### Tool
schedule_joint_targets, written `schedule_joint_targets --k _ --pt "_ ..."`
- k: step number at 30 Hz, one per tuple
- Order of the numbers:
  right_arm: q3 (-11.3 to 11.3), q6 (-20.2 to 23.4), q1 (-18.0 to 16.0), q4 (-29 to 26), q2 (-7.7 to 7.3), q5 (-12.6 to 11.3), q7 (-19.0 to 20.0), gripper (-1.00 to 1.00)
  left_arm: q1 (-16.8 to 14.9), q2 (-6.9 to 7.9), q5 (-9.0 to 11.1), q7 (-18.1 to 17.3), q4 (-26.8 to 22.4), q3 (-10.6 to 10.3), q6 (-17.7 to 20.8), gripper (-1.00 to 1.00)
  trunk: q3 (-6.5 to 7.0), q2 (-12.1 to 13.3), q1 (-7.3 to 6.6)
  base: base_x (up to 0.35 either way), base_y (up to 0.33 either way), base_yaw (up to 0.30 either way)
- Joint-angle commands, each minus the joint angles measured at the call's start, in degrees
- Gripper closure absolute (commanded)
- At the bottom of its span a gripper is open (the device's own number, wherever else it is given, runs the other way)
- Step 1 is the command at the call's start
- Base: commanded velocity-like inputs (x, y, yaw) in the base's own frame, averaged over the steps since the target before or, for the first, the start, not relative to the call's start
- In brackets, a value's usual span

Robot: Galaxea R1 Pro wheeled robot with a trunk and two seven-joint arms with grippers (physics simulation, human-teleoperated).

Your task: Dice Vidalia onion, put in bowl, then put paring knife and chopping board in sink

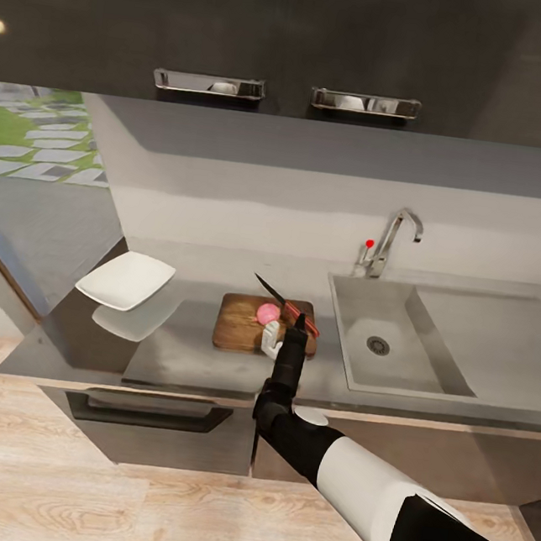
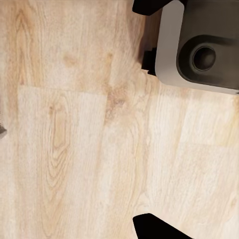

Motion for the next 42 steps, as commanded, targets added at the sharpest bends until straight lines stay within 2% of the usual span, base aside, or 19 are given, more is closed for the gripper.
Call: schedule_joint_targets --k 1,19,28,42 --pt "0.3 0.2 -0.1 0.1 0.00 -0.2 -0.2 1.00 -0.1 -0.05 0.4 0.0 0.3 -0.5 -0.4 -1.00 -0.10 -0.1 0.04 0.016 0.000 0.000" --pt "0.3 -1.5 1.1 0.6 0.00 -0.3 1.3 1.00 -0.1 -0.05 0.4 0.0 0.3 -0.5 -0.4 -1.00 -0.10 -0.1 0.04 0.002 0.000 0.000" --pt "0.2 -3.7 1.1 0.9 0.00 -0.3 1.3 1.00 -0.1 -0.05 0.4 0.0 0.3 -0.4 -0.3 -1.00 -0.10 -0.1 0.04 0.000 0.000 0.000" --pt "0.2 -3.8 1.1 0.9 0.00 -0.3 1.2 1.00 -0.1 -0.05 0.4 0.0 0.3 -0.5 -0.3 -1.00 -0.10 -0.1 0.04 0.000 0.000 0.000"
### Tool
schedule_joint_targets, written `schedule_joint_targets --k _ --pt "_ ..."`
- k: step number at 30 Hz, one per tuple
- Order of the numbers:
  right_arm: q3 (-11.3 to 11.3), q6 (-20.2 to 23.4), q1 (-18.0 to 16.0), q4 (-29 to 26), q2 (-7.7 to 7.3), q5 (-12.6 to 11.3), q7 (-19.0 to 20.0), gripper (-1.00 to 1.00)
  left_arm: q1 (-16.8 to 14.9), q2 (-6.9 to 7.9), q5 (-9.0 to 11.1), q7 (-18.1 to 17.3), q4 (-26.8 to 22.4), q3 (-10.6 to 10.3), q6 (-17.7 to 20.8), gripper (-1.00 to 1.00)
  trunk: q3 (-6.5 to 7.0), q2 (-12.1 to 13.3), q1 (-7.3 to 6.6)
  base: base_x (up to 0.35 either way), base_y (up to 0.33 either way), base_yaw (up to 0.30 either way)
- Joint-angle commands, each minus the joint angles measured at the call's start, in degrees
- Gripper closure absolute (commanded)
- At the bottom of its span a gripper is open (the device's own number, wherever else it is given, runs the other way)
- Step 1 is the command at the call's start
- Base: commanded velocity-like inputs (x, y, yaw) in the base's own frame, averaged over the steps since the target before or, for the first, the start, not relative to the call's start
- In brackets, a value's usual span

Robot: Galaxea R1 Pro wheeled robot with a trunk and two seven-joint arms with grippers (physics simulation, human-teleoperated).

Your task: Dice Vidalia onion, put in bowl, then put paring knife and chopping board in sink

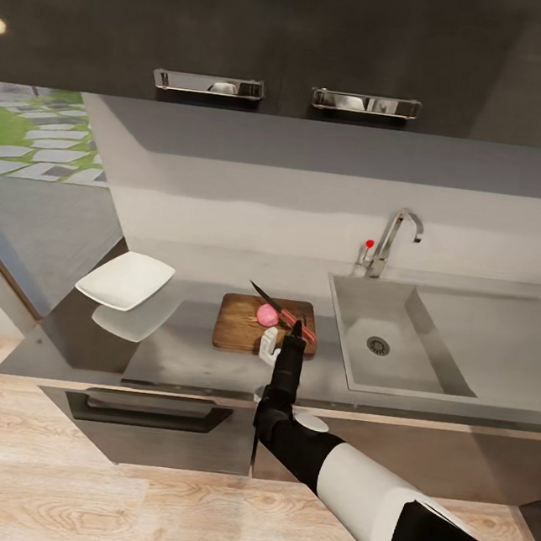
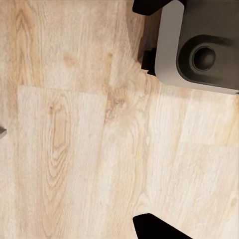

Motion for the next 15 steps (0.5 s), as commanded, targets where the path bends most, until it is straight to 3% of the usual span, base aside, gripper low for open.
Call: schedule_joint_targets --k 1,15 --pt "0.3 0.2 -0.1 0.0 0.00 -0.1 -0.2 1.00 -0.1 -0.05 0.4 0.0 0.2 -0.5 -0.4 -1.00 -0.10 -0.1 0.03 0.000 0.000 0.000" --pt "0.3 0.2 0.0 0.0 0.00 -0.1 -0.2 1.00 -0.1 -0.05 0.4 0.0 0.2 -0.5 -0.4 -1.00 -0.10 -0.1 0.03 0.000 0.000 0.000"
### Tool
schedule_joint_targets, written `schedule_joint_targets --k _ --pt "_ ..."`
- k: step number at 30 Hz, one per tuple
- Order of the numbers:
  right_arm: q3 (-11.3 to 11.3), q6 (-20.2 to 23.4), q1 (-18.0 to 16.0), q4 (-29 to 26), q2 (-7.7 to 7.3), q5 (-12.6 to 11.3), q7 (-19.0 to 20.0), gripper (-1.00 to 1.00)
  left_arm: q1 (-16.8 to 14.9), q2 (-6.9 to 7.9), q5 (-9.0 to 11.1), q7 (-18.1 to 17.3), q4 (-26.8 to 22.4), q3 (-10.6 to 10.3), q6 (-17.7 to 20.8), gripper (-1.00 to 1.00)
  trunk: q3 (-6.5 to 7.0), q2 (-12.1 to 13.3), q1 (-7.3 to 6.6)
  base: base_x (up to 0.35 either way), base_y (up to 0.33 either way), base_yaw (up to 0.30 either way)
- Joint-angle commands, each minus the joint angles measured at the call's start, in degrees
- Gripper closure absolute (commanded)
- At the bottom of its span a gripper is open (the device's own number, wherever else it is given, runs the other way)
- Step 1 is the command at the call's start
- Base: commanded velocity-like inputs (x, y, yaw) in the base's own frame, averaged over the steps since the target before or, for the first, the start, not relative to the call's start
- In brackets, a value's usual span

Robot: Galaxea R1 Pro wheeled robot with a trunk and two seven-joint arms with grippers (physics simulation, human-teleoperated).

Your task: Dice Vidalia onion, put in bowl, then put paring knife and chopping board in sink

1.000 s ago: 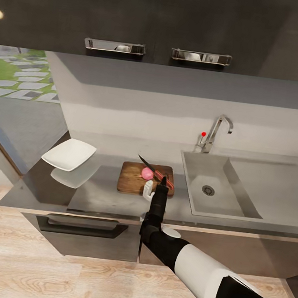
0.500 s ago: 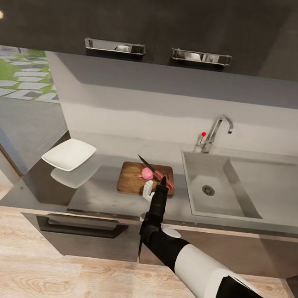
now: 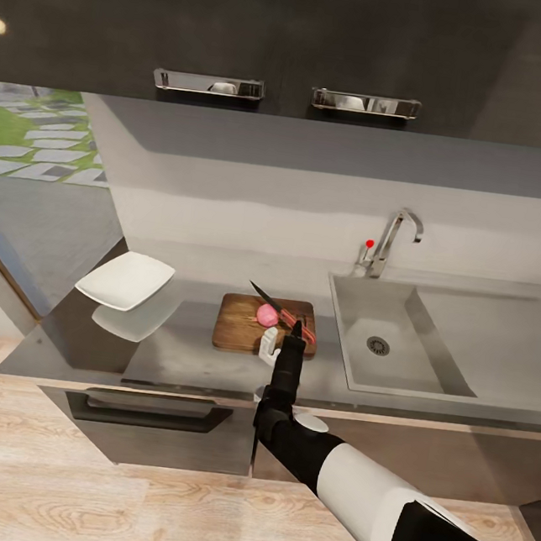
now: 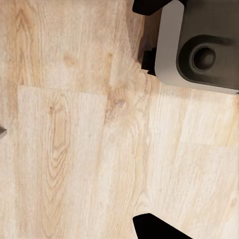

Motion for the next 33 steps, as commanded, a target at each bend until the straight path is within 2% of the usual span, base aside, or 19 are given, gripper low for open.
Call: schedule_joint_targets --k 1,17,18,19,33 --pt "0.3 0.2 -0.1 0.0 0.00 -0.1 -0.2 1.00 -0.1 -0.05 0.4 0.0 0.3 -0.5 -0.4 -1.00 -0.10 -0.1 0.03 0.000 0.000 0.000" --pt "0.3 0.2 -0.1 0.0 0.00 -0.3 -0.1 1.00 -0.1 -0.05 0.4 0.0 0.3 -0.5 -0.4 -1.00 -0.56 -0.1 0.03 0.000 0.000 0.000" --pt "0.3 0.2 -0.1 0.0 0.00 -0.8 -0.1 1.00 -0.1 -0.05 0.4 0.0 0.3 -0.5 -0.4 -1.00 -0.65 -0.1 0.03 0.000 0.000 0.000" --pt "0.3 0.2 -0.1 0.0 0.00 -6.6 -0.4 1.00 -0.1 -0.05 0.4 0.0 0.3 -0.5 -0.4 -1.00 -0.65 -0.1 0.03 0.000 0.000 0.000" --pt "0.2 0.1 -0.1 -0.9 0.00 -6.2 -0.6 1.00 -0.1 -0.05 0.4 0.0 0.3 -0.5 -0.4 -1.00 -0.65 -0.1 0.03 0.000 0.000 0.000"
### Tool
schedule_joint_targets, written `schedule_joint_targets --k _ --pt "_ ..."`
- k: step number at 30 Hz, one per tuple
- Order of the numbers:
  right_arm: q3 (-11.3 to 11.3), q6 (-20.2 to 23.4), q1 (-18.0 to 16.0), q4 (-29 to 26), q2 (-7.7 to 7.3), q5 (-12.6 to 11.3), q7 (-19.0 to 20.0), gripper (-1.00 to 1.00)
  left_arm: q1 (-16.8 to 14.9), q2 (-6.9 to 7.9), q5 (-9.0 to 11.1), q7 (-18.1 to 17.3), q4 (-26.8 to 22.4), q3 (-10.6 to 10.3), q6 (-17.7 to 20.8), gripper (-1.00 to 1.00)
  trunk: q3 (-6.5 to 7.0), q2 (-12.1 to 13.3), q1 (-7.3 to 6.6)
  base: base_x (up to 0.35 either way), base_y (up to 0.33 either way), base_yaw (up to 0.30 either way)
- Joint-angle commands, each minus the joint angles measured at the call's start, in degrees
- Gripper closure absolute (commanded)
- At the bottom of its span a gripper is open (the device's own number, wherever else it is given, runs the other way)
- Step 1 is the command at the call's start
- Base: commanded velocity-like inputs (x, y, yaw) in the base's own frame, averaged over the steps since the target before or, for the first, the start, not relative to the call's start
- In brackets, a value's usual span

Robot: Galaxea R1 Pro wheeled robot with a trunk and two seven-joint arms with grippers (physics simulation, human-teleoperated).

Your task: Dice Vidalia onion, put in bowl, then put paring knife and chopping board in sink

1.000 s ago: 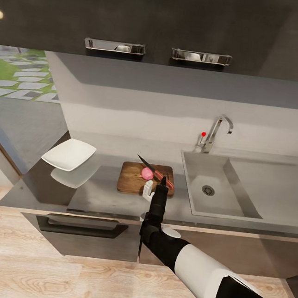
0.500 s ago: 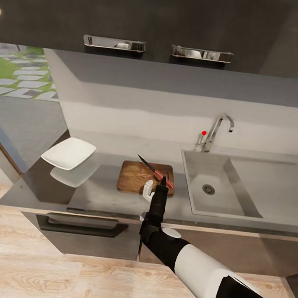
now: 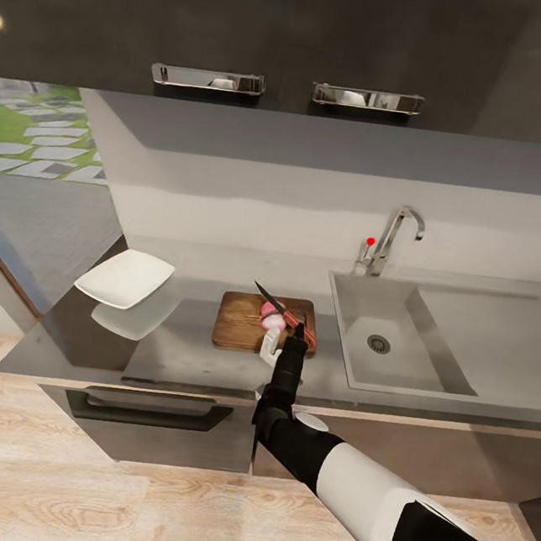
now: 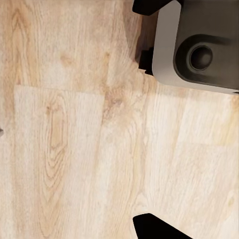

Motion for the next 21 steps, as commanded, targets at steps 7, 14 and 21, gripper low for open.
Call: schedule_joint_targets --k 7,14,21 --pt "0.1 -0.6 -0.1 -0.3 0.00 -1.7 -1.3 1.00 -0.1 -0.05 0.4 0.0 0.3 -0.5 -0.4 -1.00 -0.11 -0.1 0.04 0.000 0.000 0.000" --pt "0.1 -0.6 -0.1 -0.3 0.00 -1.7 -1.5 1.00 -0.1 -0.05 0.4 0.0 0.3 -0.5 -0.4 -1.00 -0.11 -0.1 0.04 0.000 0.000 0.000" --pt "0.2 -0.6 -0.1 -0.1 0.00 -1.8 -1.4 1.00 -0.1 -0.05 0.4 0.0 0.3 -0.5 -0.4 -1.00 -0.11 -0.1 0.04 0.000 0.000 0.000"
